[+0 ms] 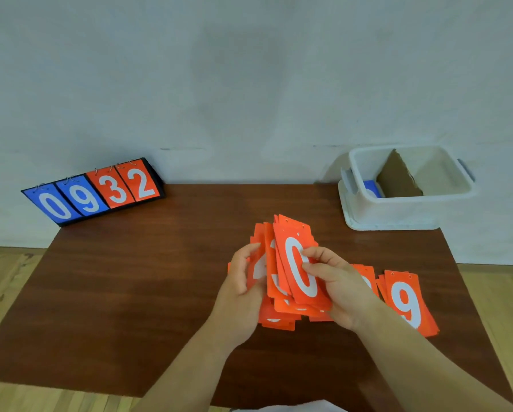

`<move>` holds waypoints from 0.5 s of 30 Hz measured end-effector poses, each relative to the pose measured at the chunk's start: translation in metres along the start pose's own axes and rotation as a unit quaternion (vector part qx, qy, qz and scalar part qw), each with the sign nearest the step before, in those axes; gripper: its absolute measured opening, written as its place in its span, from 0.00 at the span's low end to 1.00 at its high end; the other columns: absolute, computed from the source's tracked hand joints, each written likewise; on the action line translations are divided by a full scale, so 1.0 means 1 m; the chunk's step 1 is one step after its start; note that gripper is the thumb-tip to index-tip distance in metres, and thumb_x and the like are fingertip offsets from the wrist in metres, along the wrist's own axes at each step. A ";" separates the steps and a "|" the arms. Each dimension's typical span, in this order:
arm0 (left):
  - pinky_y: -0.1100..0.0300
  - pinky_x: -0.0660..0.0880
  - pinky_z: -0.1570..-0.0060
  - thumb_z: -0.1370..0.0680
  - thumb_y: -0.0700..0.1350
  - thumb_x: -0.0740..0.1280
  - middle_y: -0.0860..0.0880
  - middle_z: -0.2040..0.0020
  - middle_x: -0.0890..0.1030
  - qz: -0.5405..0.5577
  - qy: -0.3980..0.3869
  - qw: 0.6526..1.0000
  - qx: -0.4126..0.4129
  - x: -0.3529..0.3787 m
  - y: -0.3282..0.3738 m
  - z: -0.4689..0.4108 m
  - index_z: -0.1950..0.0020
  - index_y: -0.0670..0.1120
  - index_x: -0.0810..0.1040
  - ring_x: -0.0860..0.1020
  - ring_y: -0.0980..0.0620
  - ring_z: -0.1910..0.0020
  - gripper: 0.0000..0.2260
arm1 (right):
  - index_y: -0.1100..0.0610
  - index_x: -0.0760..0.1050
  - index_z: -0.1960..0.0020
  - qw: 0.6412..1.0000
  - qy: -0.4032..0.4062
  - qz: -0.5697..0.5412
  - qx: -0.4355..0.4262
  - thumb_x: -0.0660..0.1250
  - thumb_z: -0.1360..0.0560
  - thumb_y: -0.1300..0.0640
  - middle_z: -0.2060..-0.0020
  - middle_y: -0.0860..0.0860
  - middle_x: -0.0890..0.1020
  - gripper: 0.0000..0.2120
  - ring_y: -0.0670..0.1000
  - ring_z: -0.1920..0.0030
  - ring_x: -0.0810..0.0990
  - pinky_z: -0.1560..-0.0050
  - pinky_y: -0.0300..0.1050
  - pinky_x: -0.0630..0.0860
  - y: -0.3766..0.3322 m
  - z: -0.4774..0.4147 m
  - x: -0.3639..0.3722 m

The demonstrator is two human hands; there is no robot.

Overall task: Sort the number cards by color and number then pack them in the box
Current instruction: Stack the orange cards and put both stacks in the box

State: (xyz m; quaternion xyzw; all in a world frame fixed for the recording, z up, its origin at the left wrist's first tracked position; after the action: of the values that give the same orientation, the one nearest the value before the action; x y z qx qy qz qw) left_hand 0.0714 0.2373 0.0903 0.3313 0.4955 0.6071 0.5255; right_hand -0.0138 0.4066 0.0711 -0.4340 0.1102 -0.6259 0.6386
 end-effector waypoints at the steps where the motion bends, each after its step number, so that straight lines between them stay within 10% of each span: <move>1: 0.55 0.81 0.42 0.19 0.59 0.66 0.64 0.33 0.73 -0.003 -0.014 1.000 0.007 -0.003 0.003 0.000 0.33 0.75 0.64 0.79 0.61 0.37 0.18 | 0.55 0.81 0.40 1.000 0.008 0.013 -0.005 0.67 0.21 0.64 0.43 0.56 0.86 0.12 0.60 0.46 0.86 0.48 0.60 0.83 0.002 0.000 0.007; 7: 0.56 0.81 0.43 0.13 0.48 0.57 0.62 0.37 0.78 0.060 -0.038 0.997 0.010 -0.033 0.014 0.005 0.33 0.66 0.71 0.79 0.58 0.38 0.14 | 0.56 0.81 0.41 0.999 0.028 0.036 -0.004 0.67 0.20 0.63 0.47 0.54 0.87 0.10 0.58 0.48 0.87 0.52 0.55 0.84 0.019 -0.007 0.046; 15: 0.54 0.80 0.59 0.20 0.51 0.66 0.45 0.47 0.86 0.145 -0.061 0.971 -0.181 -0.070 -0.045 -0.059 0.43 0.53 0.81 0.86 0.49 0.56 0.07 | 0.53 0.83 0.45 0.989 0.088 0.119 -0.011 0.71 0.22 0.62 0.48 0.52 0.87 0.08 0.57 0.46 0.86 0.42 0.61 0.82 0.040 -0.029 0.068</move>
State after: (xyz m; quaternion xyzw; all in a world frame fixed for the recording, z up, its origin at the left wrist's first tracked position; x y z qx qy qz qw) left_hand 0.0464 0.1523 0.0391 0.3352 0.2911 0.7349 0.5127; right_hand 0.0071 0.3272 0.0532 -0.3680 0.2232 -0.5801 0.6915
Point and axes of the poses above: each hand's wrist, its own z-axis away from the middle knuckle, its own x-axis out of the palm, y = z × x, the point moved 5 cm from there along -z, towards the middle knuckle
